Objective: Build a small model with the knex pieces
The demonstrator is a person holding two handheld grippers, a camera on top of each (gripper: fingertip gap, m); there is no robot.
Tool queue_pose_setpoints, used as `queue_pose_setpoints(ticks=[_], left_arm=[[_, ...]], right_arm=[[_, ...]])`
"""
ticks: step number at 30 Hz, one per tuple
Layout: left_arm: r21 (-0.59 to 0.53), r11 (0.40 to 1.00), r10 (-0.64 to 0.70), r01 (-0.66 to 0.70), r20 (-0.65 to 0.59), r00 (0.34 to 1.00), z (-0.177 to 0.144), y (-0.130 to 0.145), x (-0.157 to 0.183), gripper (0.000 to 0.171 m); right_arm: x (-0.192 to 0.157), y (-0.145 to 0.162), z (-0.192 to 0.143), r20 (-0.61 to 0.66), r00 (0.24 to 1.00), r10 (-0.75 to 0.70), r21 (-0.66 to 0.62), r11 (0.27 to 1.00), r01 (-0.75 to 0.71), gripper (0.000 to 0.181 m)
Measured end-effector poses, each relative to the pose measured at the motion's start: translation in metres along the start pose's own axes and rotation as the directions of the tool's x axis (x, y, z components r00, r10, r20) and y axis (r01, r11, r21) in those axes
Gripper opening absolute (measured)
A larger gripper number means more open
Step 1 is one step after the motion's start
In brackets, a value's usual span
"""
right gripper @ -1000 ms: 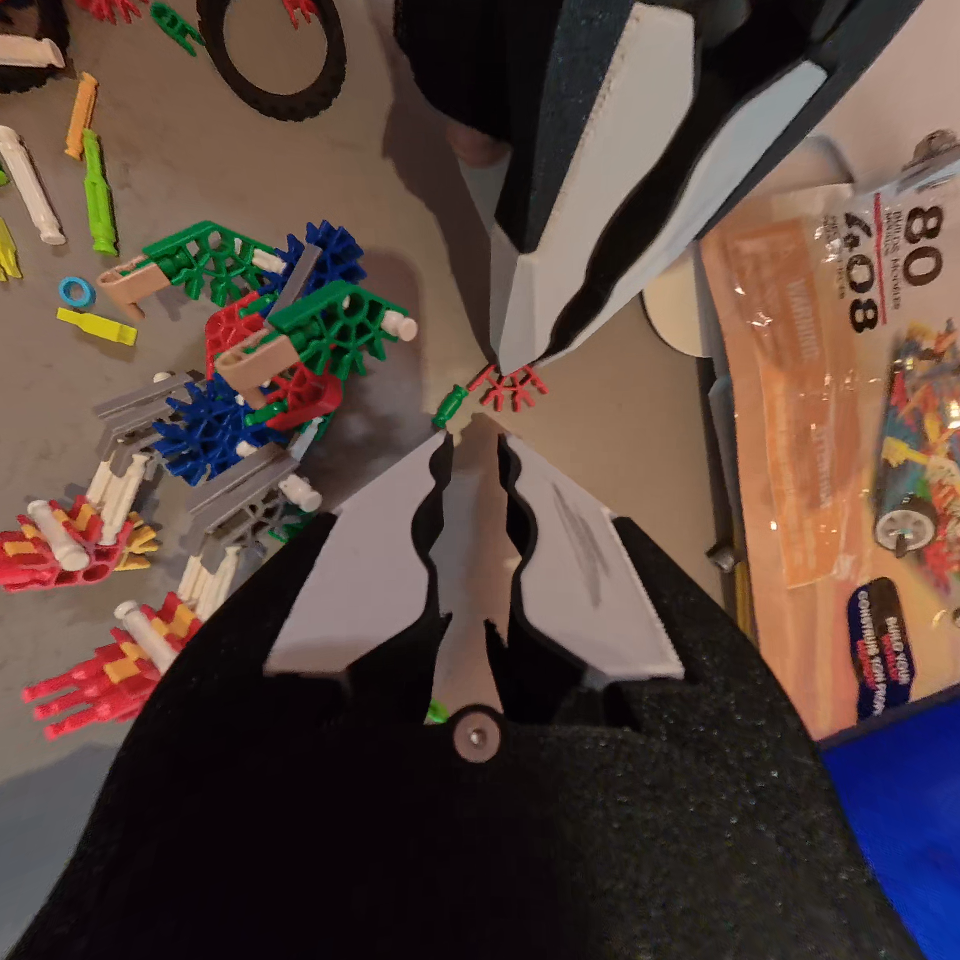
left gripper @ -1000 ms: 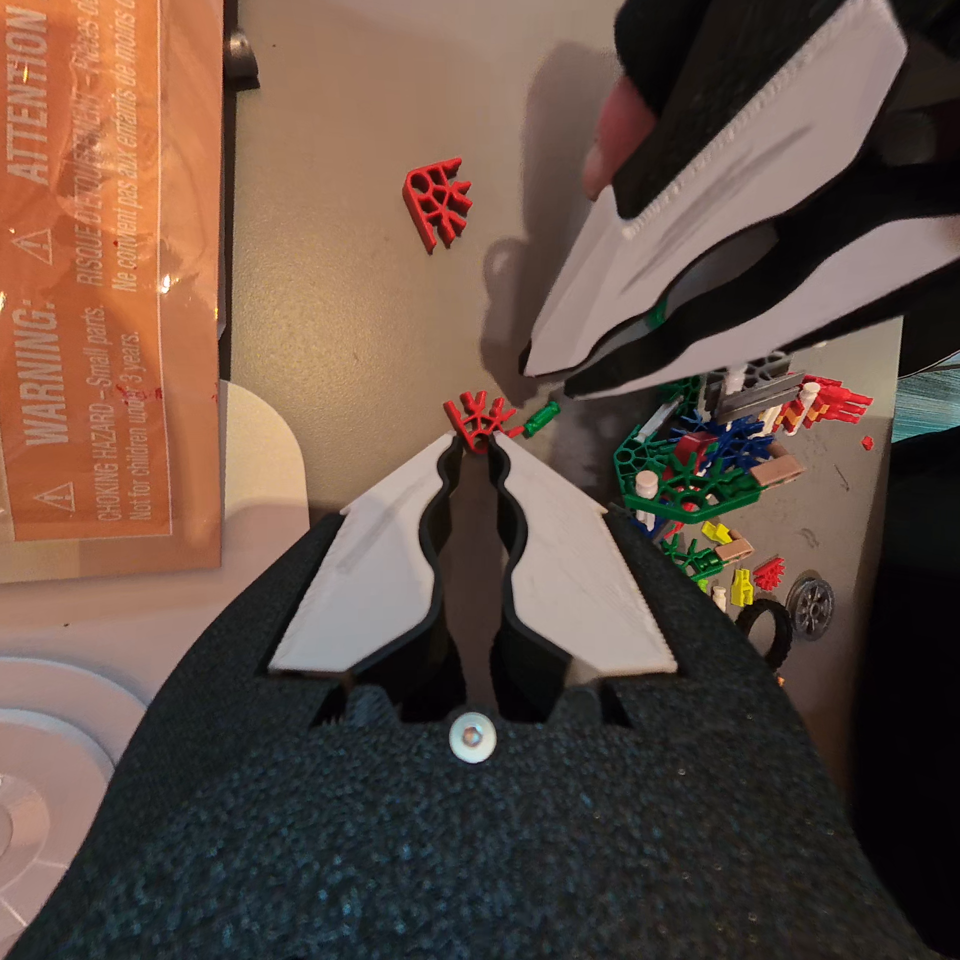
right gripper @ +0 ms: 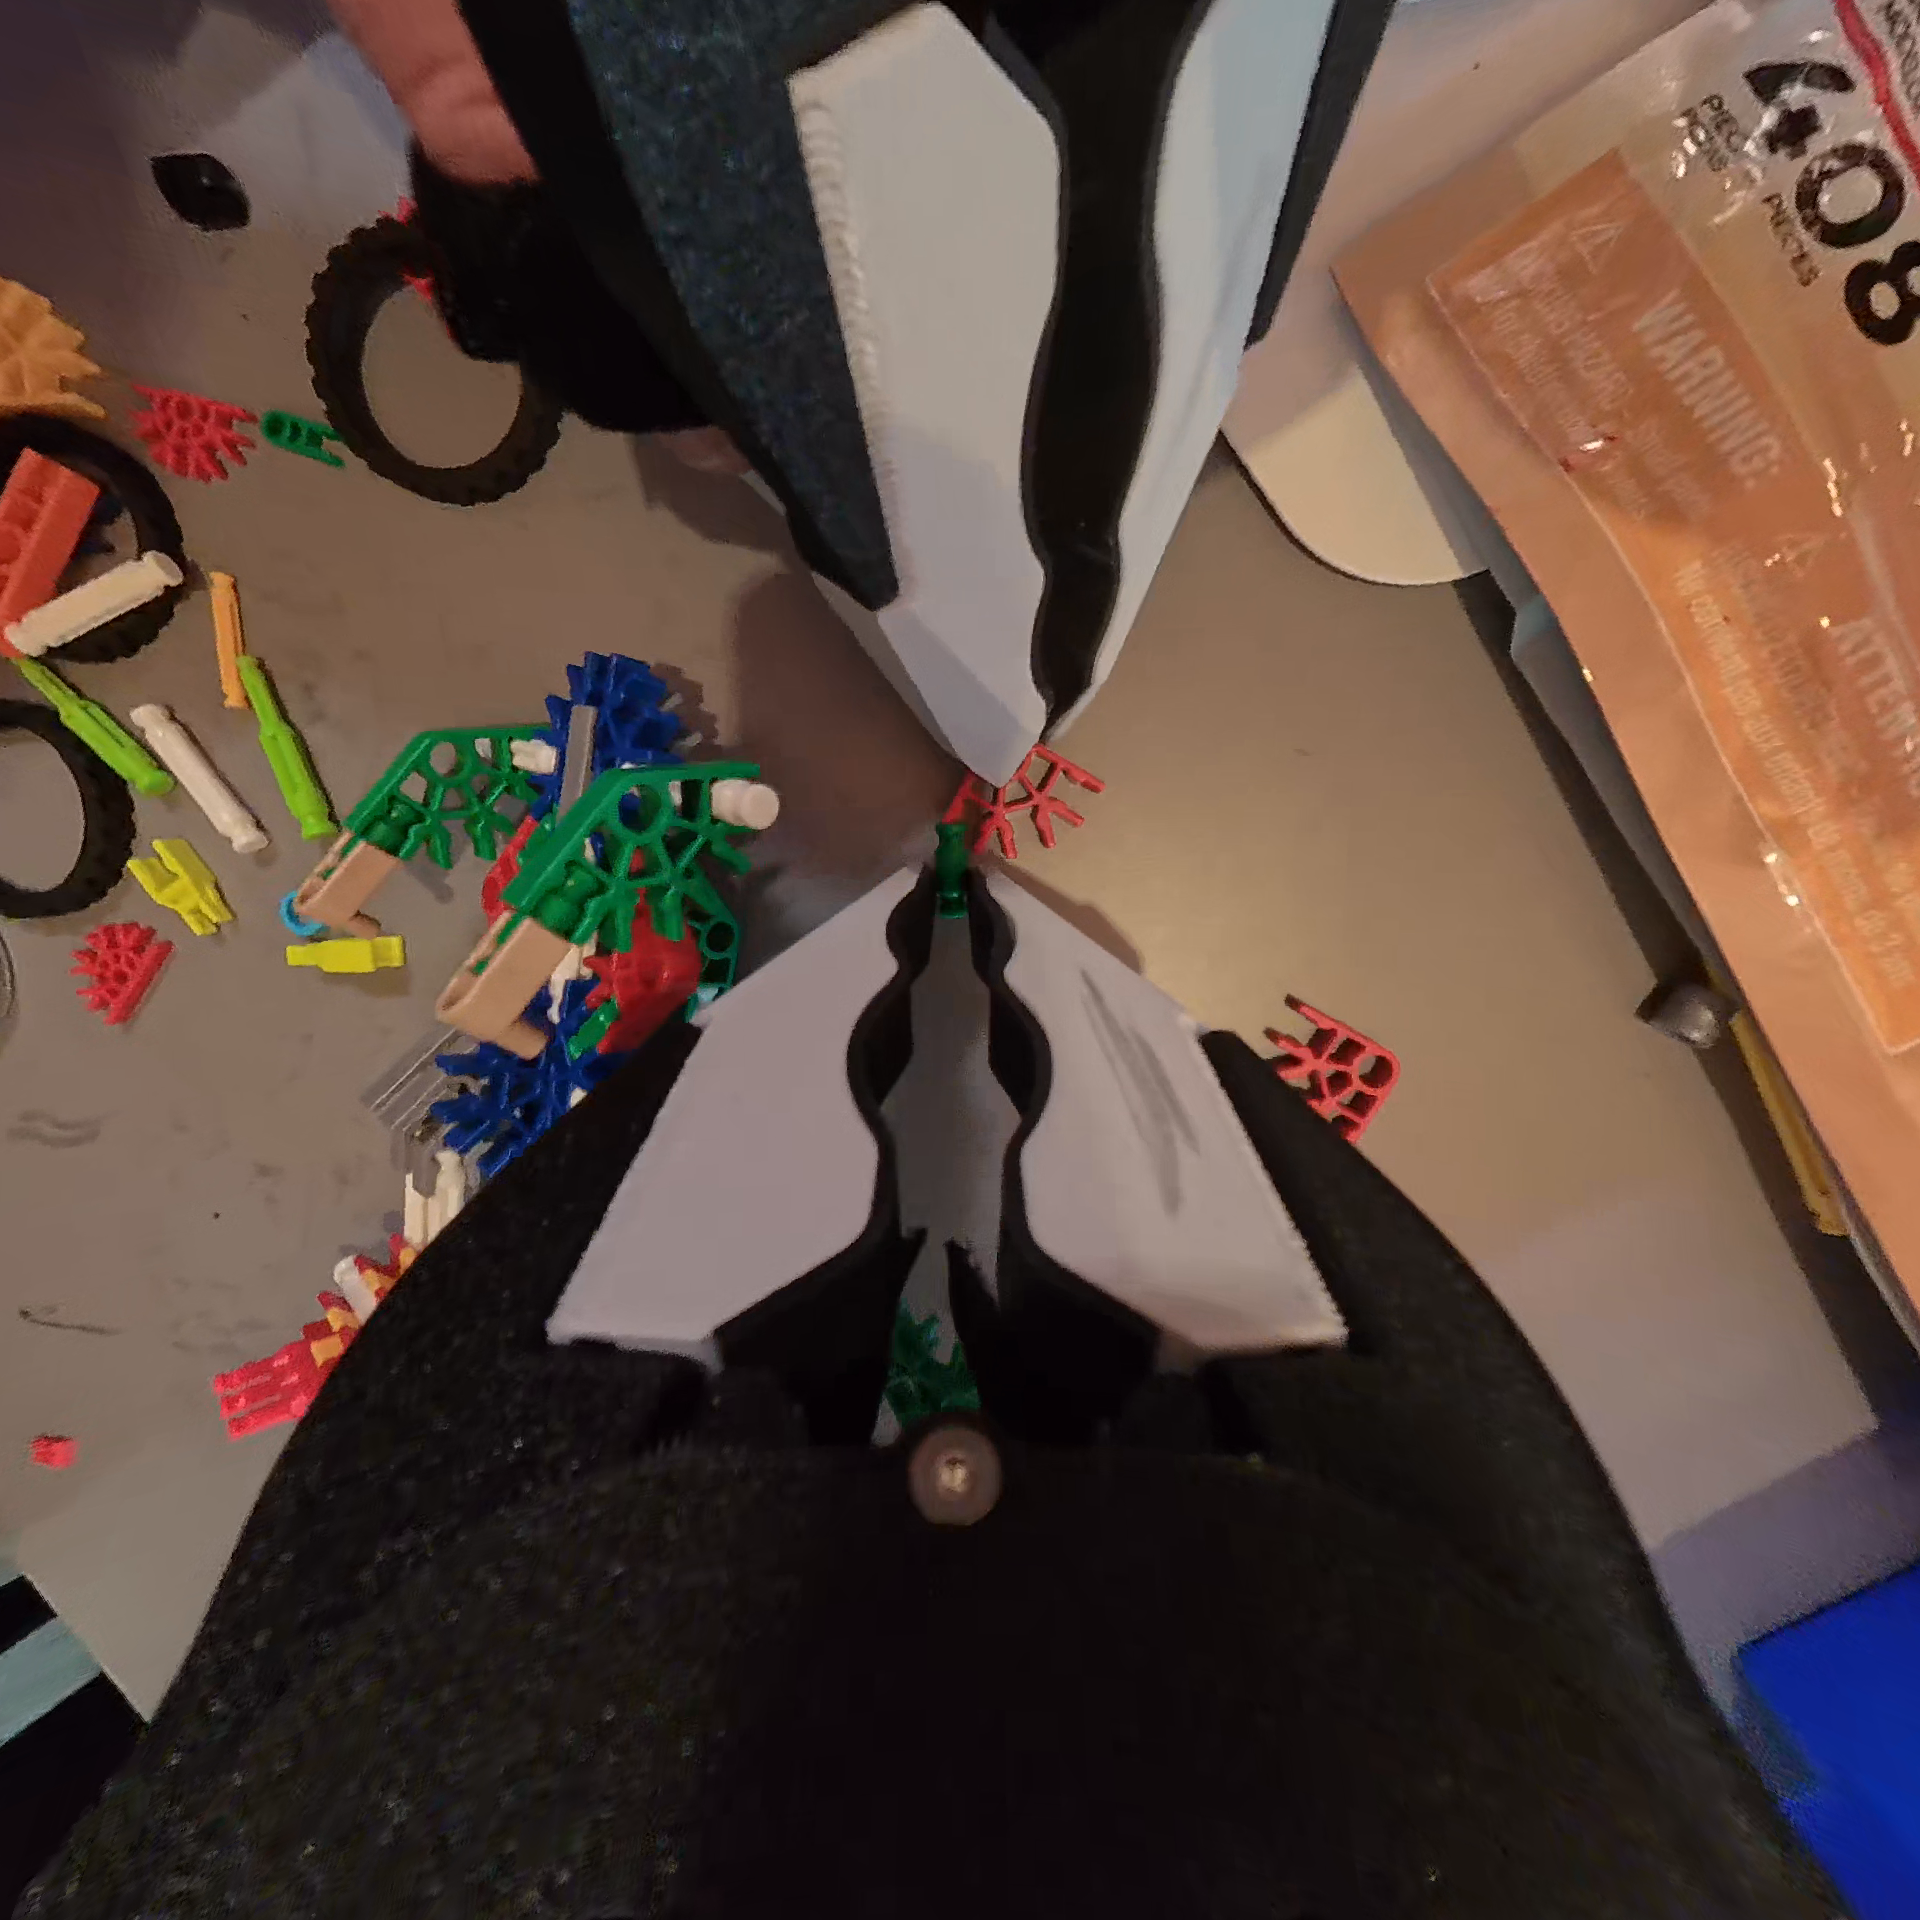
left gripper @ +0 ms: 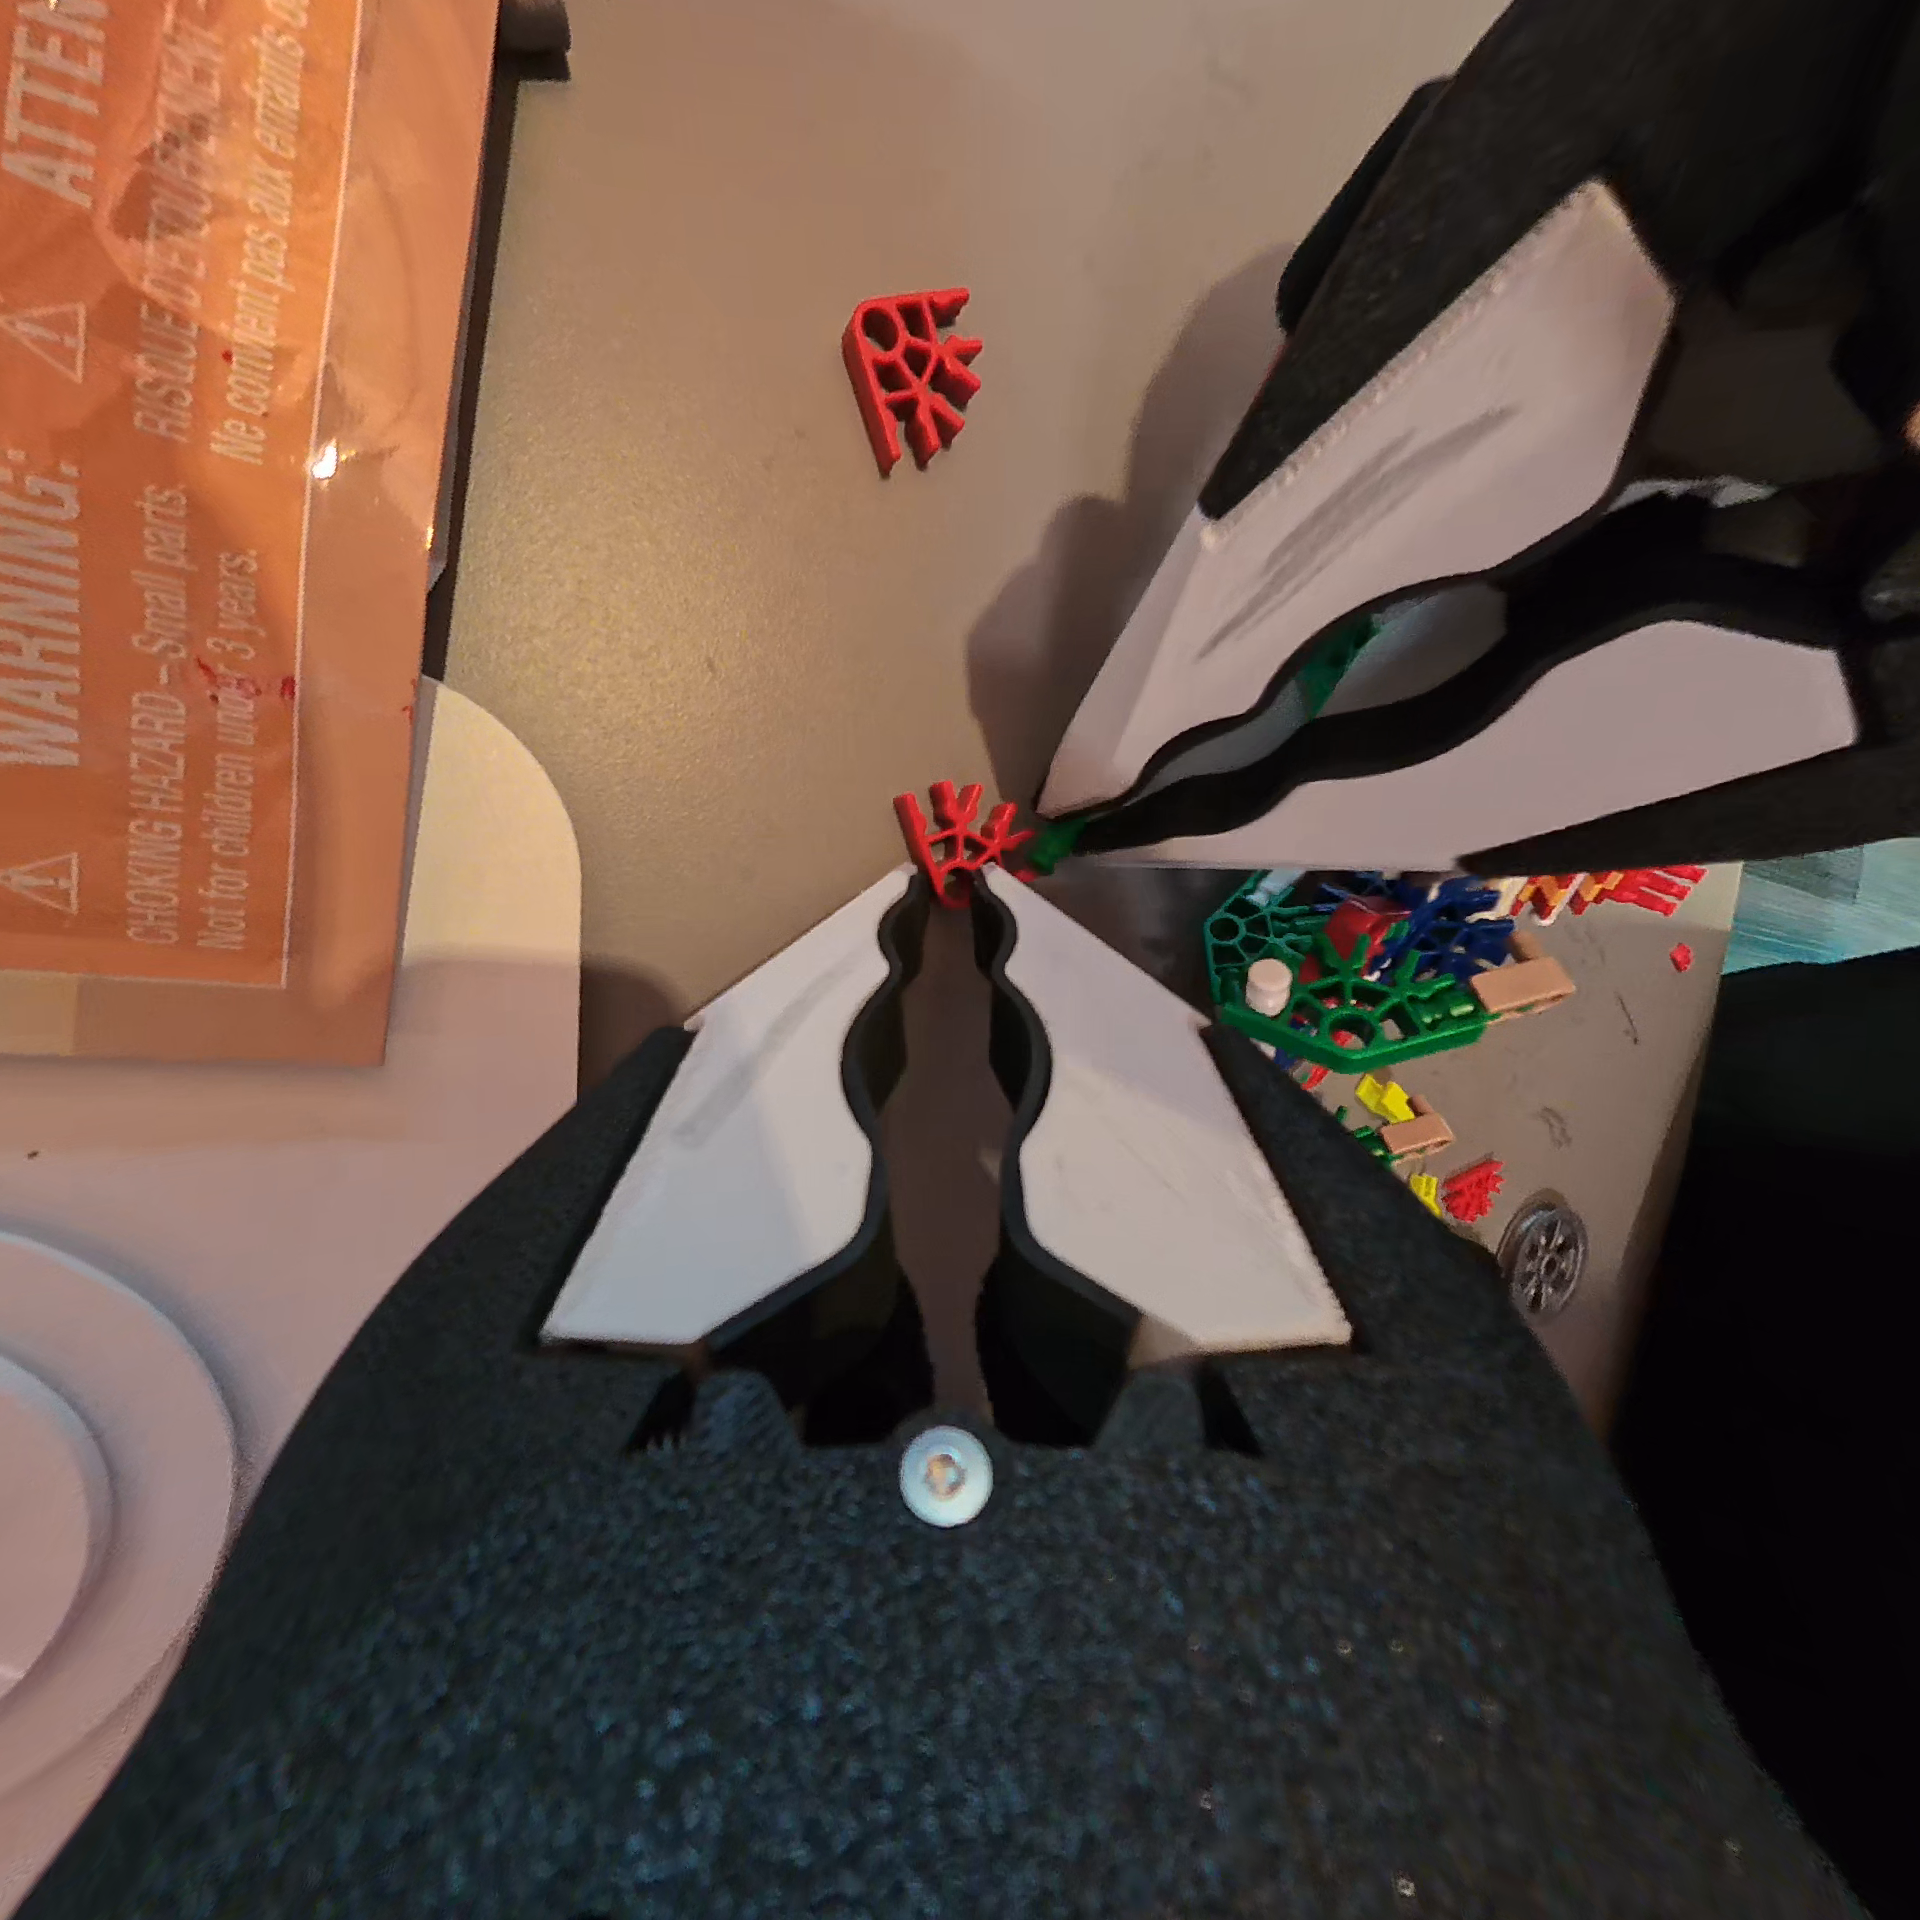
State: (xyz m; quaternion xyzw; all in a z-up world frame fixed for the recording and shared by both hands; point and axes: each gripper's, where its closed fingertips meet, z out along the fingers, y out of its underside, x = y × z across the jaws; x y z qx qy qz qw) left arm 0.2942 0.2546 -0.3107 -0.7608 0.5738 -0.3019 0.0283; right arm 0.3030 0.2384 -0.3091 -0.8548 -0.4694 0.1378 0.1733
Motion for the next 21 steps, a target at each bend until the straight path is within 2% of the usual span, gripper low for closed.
queue_pose_setpoints(ticks=[21], left_arm=[[0.046, 0.992, -0.118, 0.118, 0.019, 0.993, 0.0012, 0.0018, 0.0041, 0.006]], right_arm=[[0.0014, 0.0006, -0.0004, -0.024, 0.984, 0.177, 0.021, 0.984, -0.177, 0.006]])
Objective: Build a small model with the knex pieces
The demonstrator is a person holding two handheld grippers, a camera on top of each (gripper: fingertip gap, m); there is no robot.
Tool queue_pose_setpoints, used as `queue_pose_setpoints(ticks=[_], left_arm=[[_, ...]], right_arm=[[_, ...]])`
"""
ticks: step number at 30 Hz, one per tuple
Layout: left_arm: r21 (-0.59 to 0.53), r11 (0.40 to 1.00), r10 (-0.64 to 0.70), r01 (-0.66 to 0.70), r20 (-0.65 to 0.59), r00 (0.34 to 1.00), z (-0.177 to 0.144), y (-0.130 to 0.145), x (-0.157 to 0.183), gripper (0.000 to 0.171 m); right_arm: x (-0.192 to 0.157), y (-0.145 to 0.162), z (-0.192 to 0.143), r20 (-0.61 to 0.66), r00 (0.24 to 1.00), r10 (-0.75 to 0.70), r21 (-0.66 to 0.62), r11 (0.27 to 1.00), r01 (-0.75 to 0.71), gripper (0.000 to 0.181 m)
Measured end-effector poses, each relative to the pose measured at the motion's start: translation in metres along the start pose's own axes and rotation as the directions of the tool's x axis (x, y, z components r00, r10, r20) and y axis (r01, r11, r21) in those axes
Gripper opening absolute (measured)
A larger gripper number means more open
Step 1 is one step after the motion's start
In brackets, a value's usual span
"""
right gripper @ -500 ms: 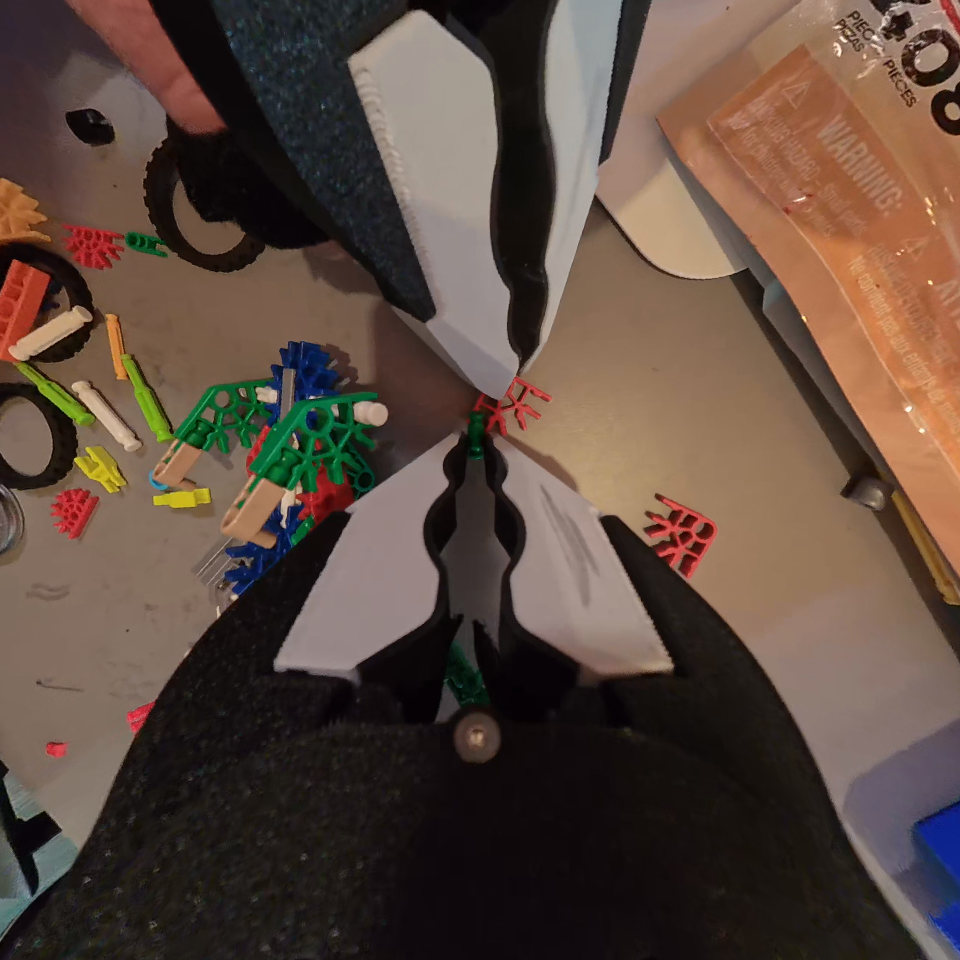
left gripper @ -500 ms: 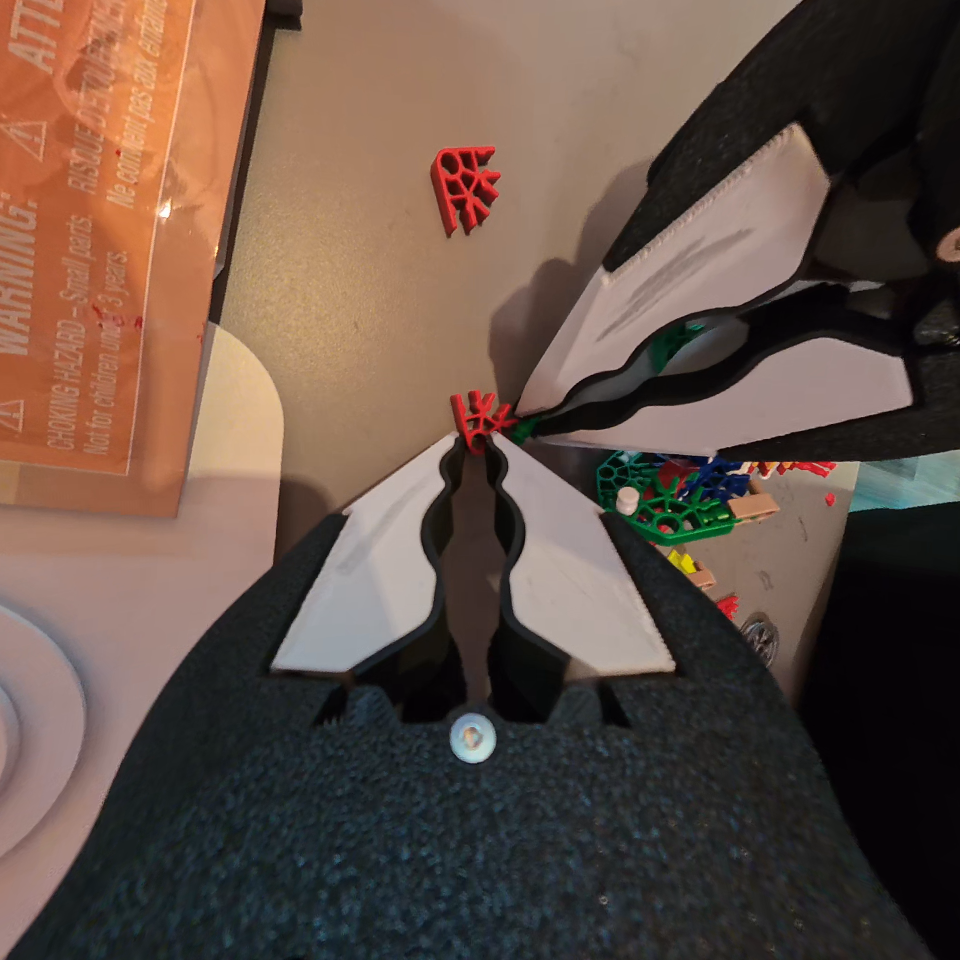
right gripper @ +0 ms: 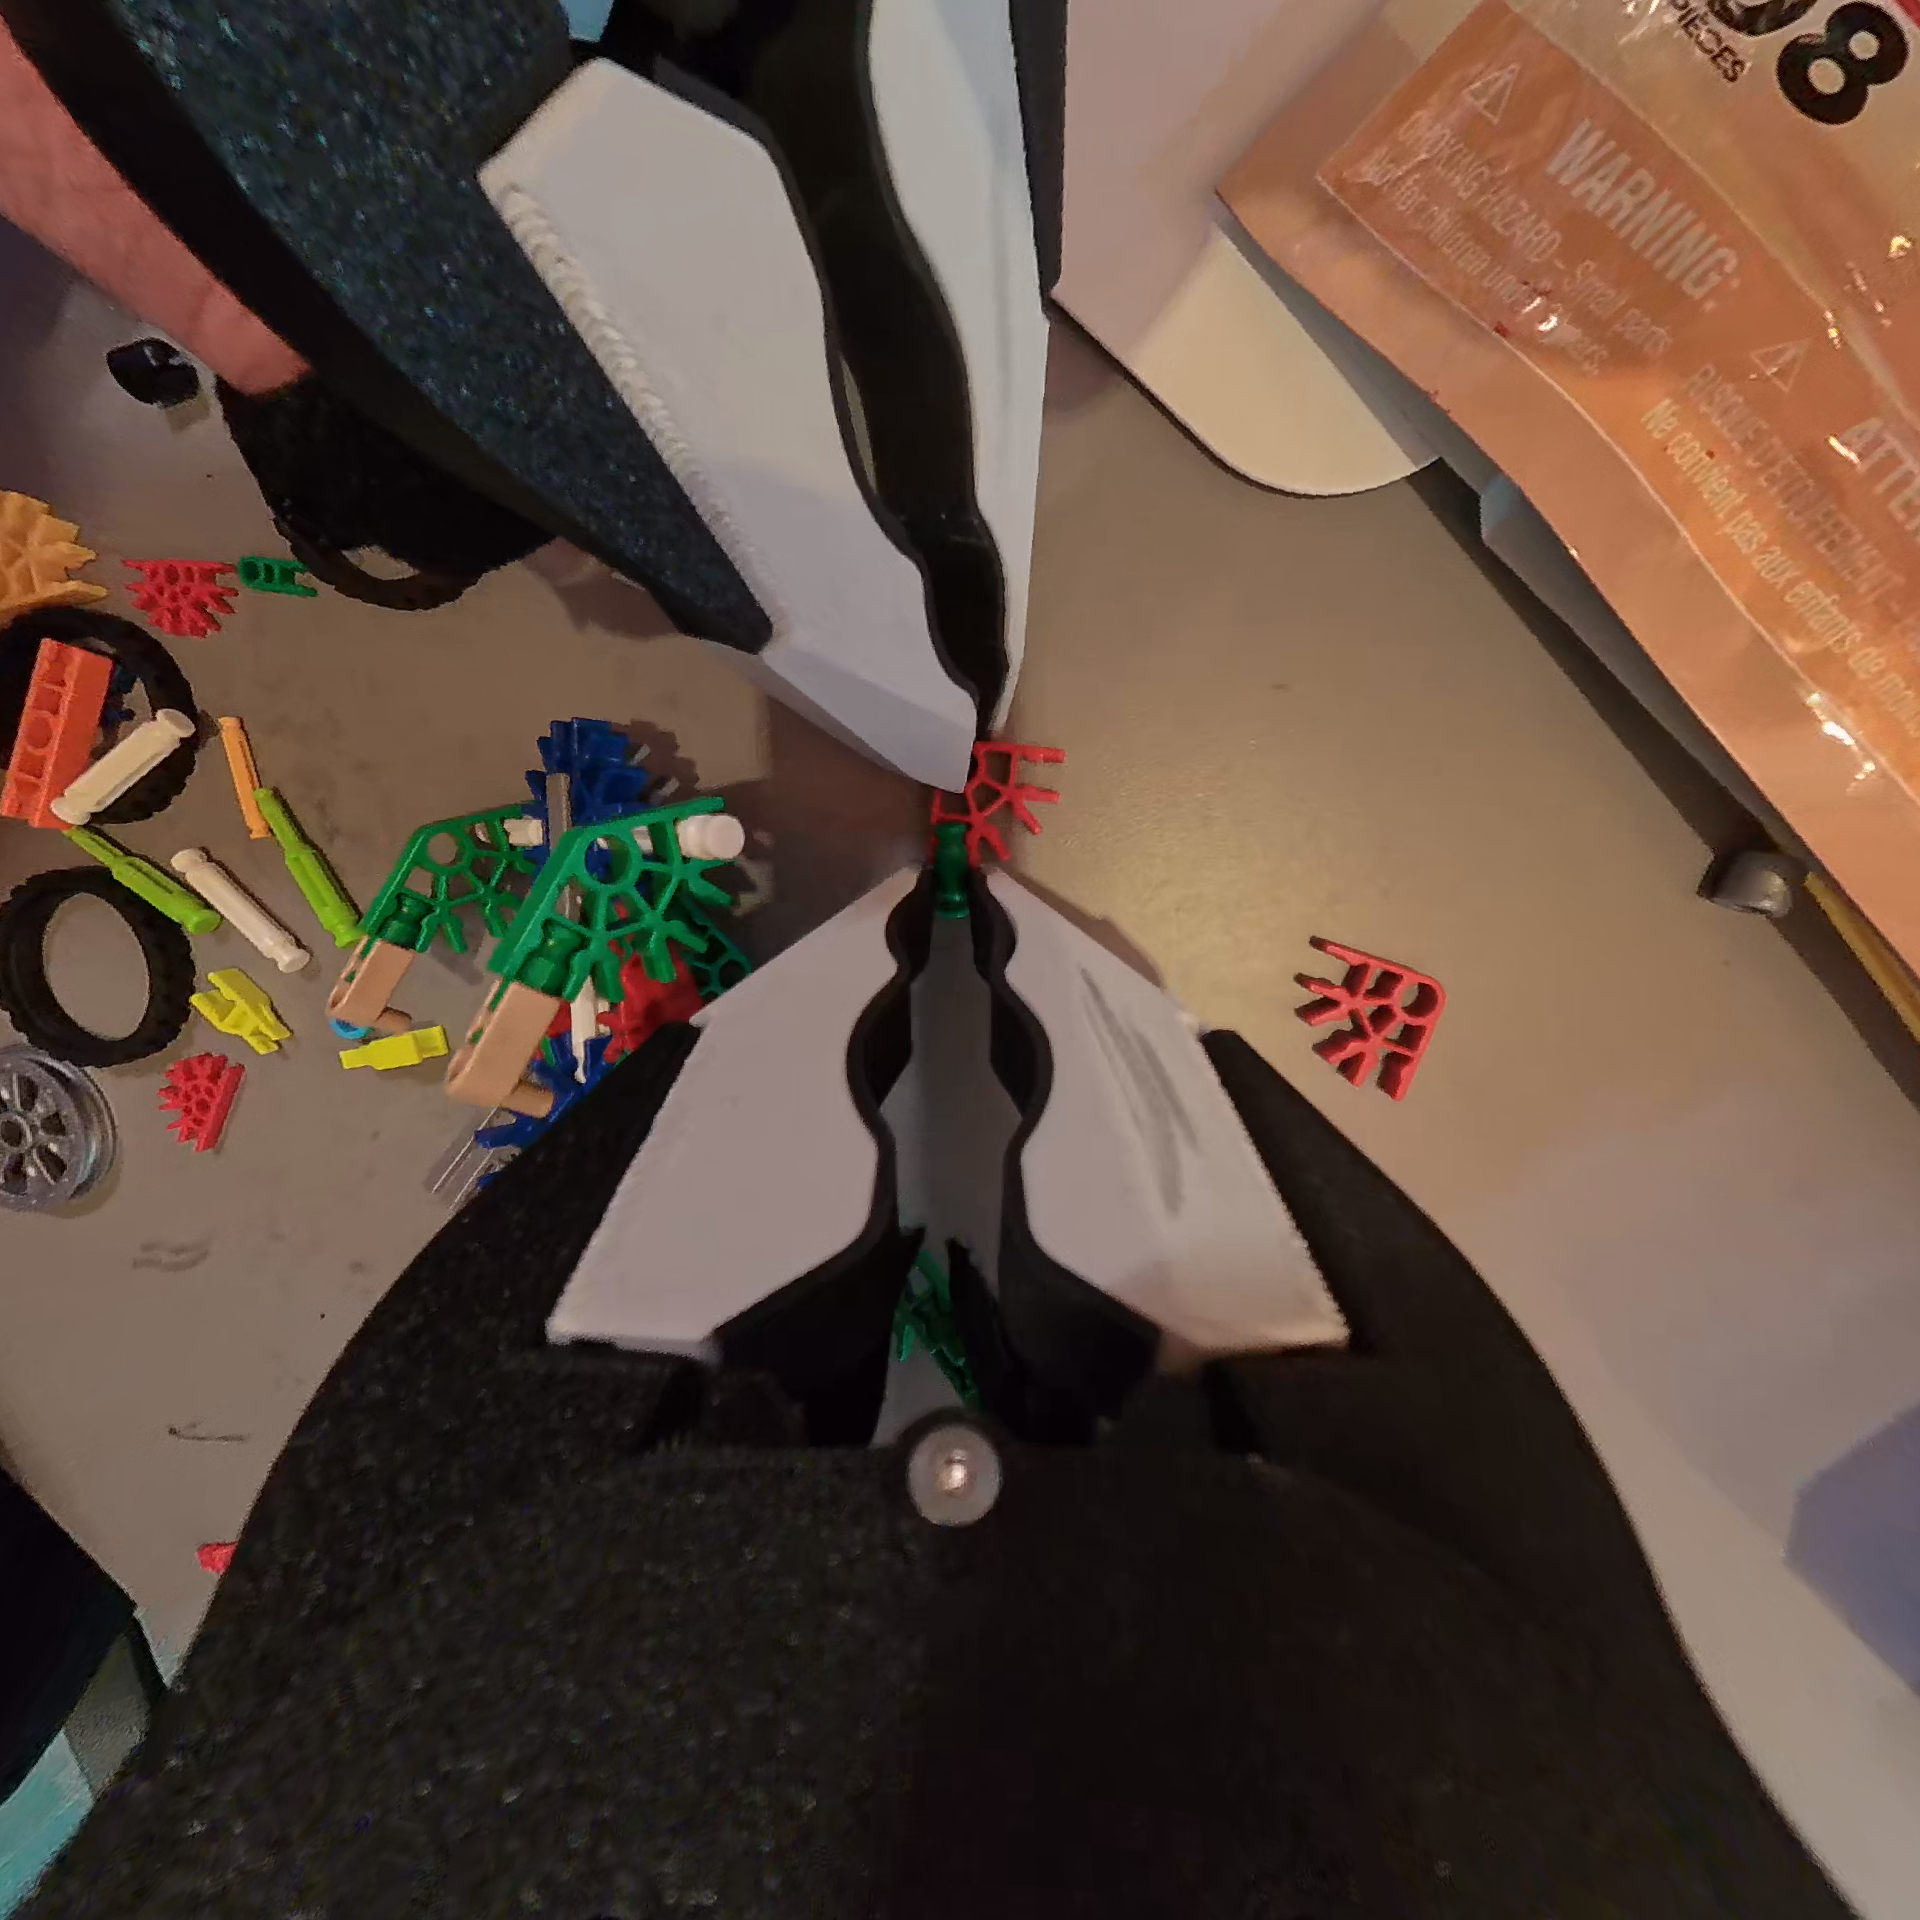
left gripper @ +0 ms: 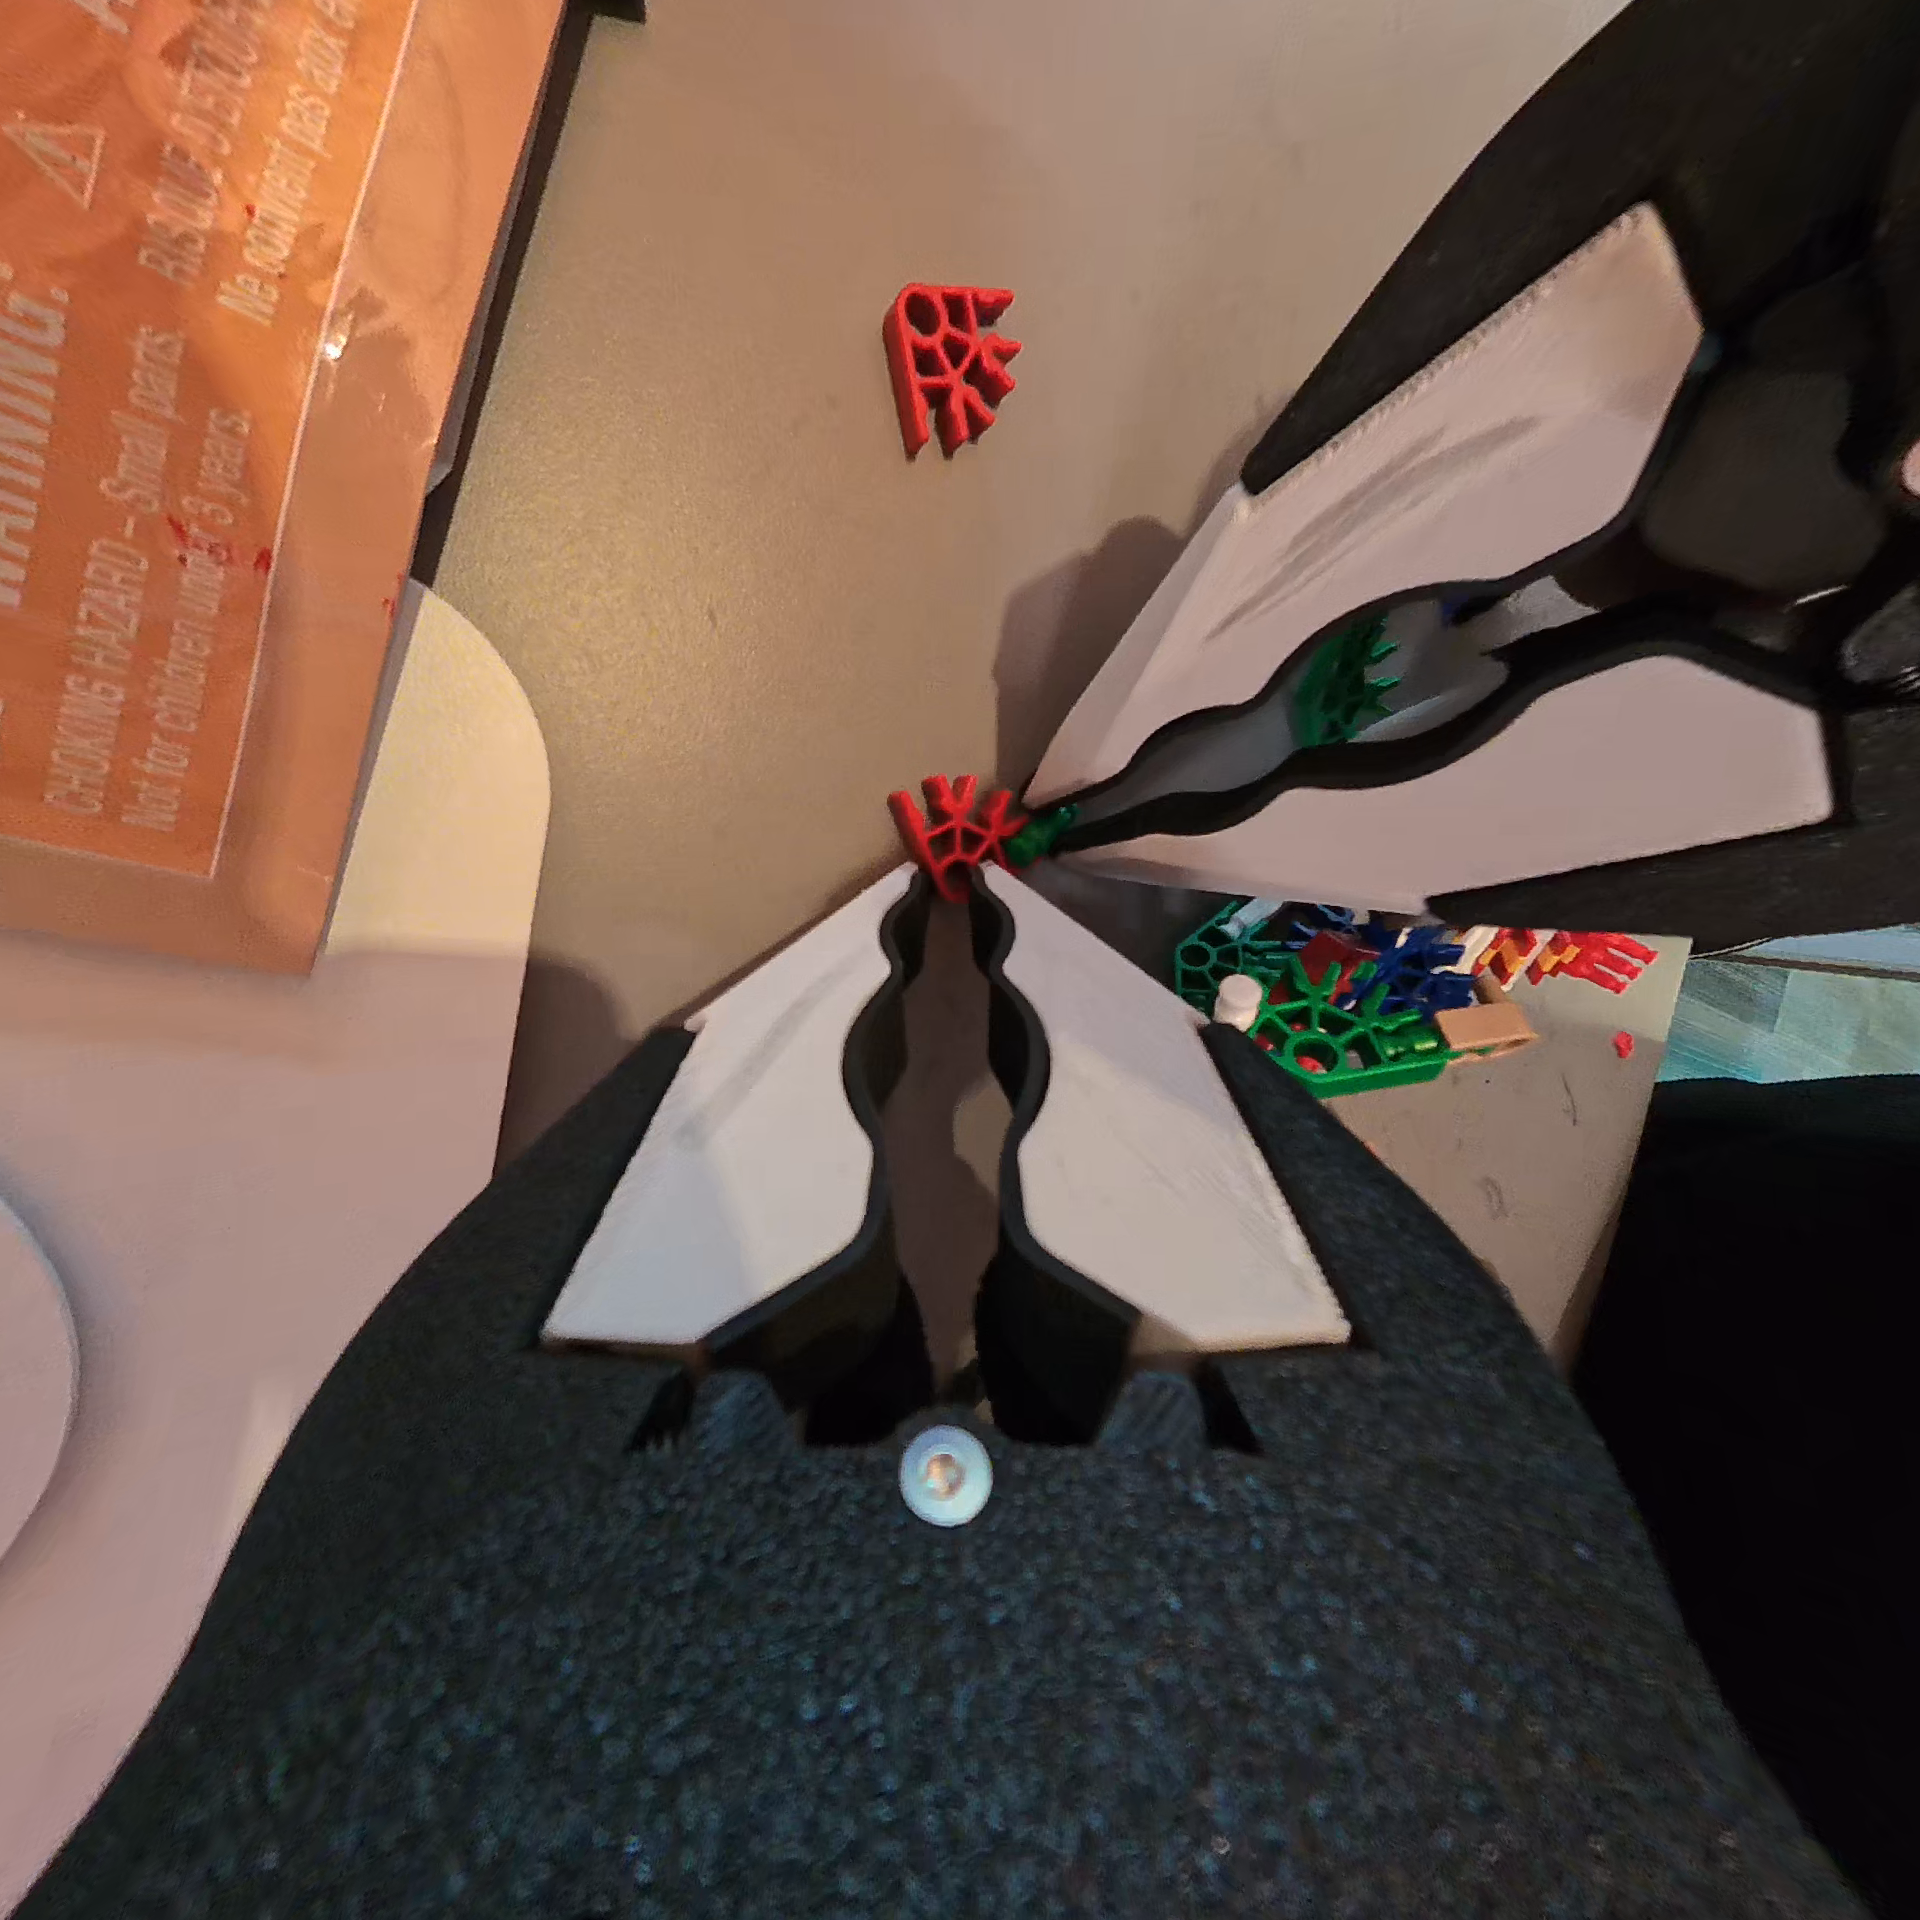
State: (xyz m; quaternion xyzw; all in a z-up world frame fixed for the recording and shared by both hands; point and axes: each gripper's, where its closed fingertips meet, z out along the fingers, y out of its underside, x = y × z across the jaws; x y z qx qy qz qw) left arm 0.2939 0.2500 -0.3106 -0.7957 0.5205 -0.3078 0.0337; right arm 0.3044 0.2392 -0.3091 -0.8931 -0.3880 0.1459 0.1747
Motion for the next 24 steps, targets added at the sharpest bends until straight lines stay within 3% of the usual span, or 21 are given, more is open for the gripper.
queue_pose_setpoints(ticks=[24], left_arm=[[0.001, 1.000, 0.004, -0.004, -0.008, 1.000, 0.0002, 0.0005, 0.0005, 0.005]], right_arm=[[-0.0013, 0.0001, -0.0034, 0.016, 1.000, -0.006, -0.001, 1.000, 0.006, 0.007]])
